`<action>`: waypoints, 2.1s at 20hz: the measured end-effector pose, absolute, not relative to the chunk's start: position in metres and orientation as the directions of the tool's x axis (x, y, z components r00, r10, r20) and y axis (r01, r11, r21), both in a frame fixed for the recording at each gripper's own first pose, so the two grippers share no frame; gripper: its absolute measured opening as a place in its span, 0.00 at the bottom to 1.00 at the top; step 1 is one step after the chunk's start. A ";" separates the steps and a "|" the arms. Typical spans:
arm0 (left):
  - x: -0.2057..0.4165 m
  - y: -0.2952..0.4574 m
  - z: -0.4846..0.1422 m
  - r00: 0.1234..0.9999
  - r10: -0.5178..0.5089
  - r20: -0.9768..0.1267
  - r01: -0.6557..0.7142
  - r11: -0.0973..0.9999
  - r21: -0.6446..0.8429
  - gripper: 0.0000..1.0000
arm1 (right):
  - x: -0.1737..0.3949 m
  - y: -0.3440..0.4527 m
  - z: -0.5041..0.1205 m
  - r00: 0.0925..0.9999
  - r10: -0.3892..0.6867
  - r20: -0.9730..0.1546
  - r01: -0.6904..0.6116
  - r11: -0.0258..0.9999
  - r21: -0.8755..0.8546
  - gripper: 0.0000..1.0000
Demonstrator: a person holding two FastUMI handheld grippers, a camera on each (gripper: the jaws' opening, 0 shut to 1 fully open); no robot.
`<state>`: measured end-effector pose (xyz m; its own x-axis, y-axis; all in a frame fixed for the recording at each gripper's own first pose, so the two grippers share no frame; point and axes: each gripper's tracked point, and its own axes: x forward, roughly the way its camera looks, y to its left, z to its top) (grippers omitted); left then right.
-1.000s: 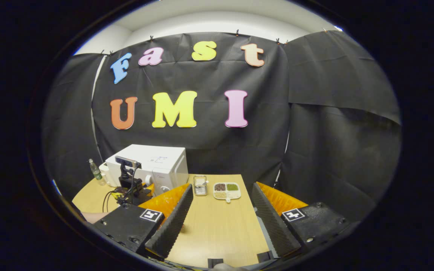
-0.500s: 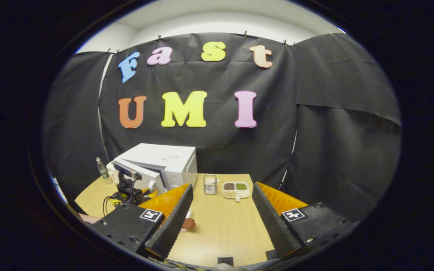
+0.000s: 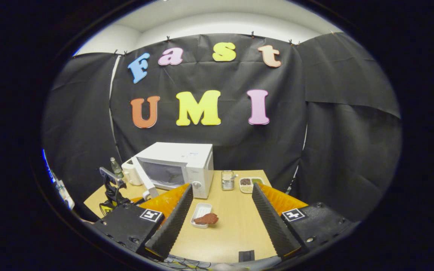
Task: Open the microwave oven with the left hand, put the food in, and close the microwave oven.
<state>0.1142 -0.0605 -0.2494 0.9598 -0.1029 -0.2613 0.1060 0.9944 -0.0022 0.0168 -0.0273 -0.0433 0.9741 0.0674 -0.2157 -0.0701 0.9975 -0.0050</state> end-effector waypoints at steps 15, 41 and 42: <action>0.052 0.056 -0.242 0.965 0.015 -0.261 -0.005 0.999 0.042 0.90 | -0.028 0.029 -0.067 0.965 0.128 -0.231 -0.123 0.992 0.035 0.92; -0.041 0.108 -0.167 0.956 0.198 -0.217 -0.181 0.979 0.092 0.90 | 0.124 -0.006 -0.277 0.800 0.267 -0.537 -0.165 0.959 0.231 0.85; -0.038 0.096 -0.157 0.959 0.192 -0.207 -0.178 0.980 0.086 0.90 | 0.136 -0.008 -0.287 0.782 0.285 -0.554 -0.166 0.952 0.256 0.84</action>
